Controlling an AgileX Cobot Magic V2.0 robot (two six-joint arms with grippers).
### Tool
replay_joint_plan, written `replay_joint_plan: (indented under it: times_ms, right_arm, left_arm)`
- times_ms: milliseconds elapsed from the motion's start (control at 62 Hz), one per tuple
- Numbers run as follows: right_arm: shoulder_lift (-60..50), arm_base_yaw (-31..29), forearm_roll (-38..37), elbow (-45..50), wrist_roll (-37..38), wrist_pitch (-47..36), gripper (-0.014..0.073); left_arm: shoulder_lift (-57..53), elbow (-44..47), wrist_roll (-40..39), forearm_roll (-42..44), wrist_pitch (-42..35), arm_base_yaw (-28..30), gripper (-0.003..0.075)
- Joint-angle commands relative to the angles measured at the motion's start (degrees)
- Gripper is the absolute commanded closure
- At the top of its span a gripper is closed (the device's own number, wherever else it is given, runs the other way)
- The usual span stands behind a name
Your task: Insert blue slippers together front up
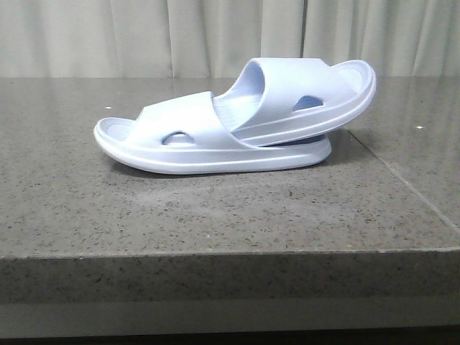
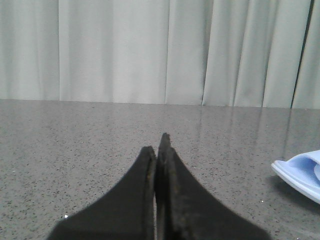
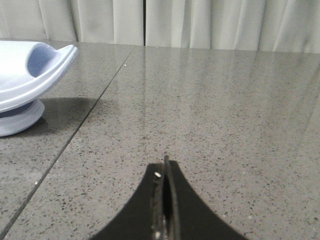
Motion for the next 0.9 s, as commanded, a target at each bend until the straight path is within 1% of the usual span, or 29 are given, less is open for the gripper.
replay_joint_plan:
  times_ms: [0, 596, 886]
  right_arm:
    - [-1.1, -0.4, -0.5, -0.3, -0.1, -6.3, 0.0712]
    - [-1.1, -0.4, -0.8, -0.3, 0.1, -6.3, 0.0712]
    - [-1.1, -0.4, -7.5, -0.2, 10.0, -6.6, 0.0712]
  left_arm:
    - [-0.9, 0.4, 0.1, -0.4, -4.6, -0.3, 0.0741]
    - [-0.9, 0.4, 0.1, -0.4, -4.4, -0.3, 0.0741]
    - [-0.9, 0.4, 0.1, -0.4, -4.4, -0.3, 0.0741]
